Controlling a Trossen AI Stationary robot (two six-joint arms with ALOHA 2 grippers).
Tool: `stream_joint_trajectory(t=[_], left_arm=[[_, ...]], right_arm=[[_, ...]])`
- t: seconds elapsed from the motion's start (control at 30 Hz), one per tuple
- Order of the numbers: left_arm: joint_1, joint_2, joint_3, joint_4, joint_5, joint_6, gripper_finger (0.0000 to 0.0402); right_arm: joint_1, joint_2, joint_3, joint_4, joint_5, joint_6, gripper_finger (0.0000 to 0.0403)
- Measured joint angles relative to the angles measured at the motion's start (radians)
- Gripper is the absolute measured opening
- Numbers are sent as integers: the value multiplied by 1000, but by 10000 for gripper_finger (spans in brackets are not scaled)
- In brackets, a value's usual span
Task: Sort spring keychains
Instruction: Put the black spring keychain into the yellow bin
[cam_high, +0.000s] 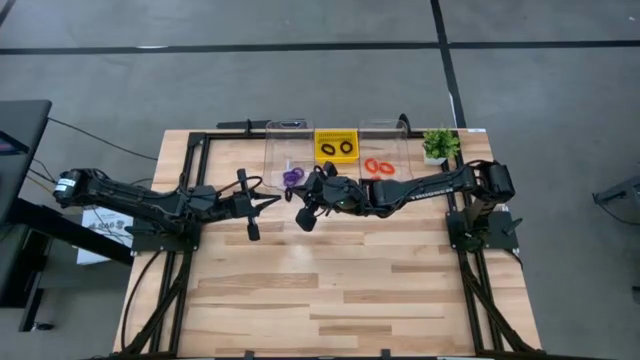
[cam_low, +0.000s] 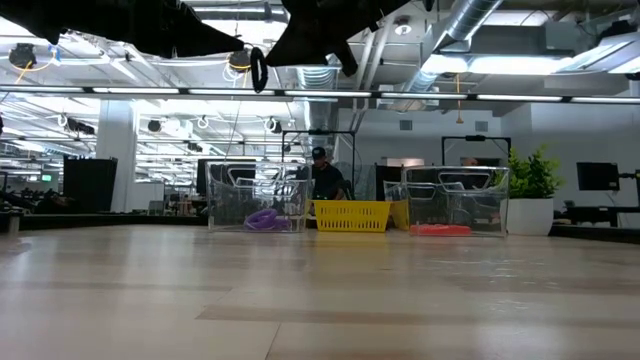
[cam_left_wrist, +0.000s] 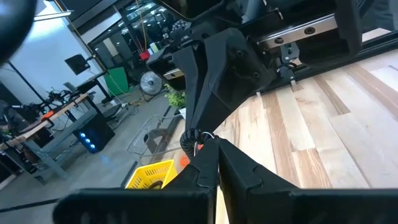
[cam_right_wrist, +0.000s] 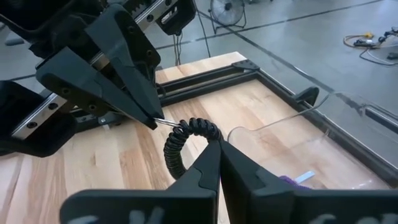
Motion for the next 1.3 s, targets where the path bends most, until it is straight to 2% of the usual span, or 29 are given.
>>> stream_joint_trajectory(t=[0.17,0.5,0.77,0.97,1.3], left_arm=[[0,0,0,0,0,0,8],[0,0,0,0,1,0,8],[0,2,0,1,27,0,8],[0,2,0,1,28,0,8],[0,2,0,1,31,0,8]], right_arm=[[0,0,0,0,-23,-1,13],[-1,0,1,-11,-20,-54,101],[-22,0,1,-5,-18,-56,143],[-29,0,1,25,-74,-91,149],[-30,0,1,46,-120,-133,127]])
